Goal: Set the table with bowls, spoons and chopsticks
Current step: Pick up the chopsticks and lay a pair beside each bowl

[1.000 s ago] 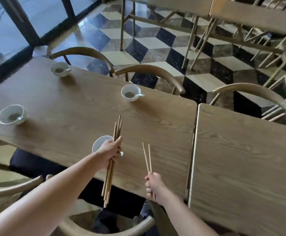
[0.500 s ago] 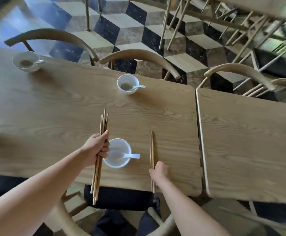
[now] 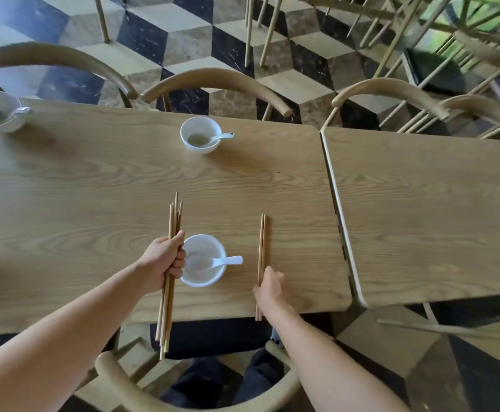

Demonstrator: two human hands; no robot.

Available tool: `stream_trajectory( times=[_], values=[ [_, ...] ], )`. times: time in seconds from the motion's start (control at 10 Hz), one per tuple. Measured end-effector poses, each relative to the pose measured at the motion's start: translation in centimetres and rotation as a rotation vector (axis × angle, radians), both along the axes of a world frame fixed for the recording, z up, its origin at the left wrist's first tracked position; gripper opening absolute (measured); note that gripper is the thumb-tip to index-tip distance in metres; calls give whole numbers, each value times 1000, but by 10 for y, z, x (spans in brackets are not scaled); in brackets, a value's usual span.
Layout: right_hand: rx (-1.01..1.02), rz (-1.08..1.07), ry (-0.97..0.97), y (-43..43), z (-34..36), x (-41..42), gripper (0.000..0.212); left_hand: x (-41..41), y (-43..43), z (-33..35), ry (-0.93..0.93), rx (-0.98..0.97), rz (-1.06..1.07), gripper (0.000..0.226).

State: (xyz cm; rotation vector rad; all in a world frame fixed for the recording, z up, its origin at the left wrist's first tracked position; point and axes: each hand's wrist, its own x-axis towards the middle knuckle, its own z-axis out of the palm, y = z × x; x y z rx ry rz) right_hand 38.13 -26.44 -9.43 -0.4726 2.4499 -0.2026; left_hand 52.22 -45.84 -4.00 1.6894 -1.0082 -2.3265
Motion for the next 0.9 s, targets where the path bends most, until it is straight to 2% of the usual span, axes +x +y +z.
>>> stream_trajectory(
  times=[0.2,0.5,0.6,0.7,0.8,0.9],
  values=[
    [-25,-5,-28,-8,-4,9,2,3,2,-1,-4,5,-28,36],
    [-13,63,-17,-16,-1,12,7,16,1,-4,-52,-13,-32,35],
    [-38,29,-58,-23,-4,6,11,16,3,-4,-77,-18,-38,35],
    [-14,107,-40,-29,-4,3,22,15,6,-4,-81,-20,-38,35],
    [-26,104,-46,-27,-9,2,18,14,7,-4,-76,-19,-40,35],
    [-98,1,-64,-24,-5,5,23,11,8,-4,-78,-18,-37,34]
  ],
)
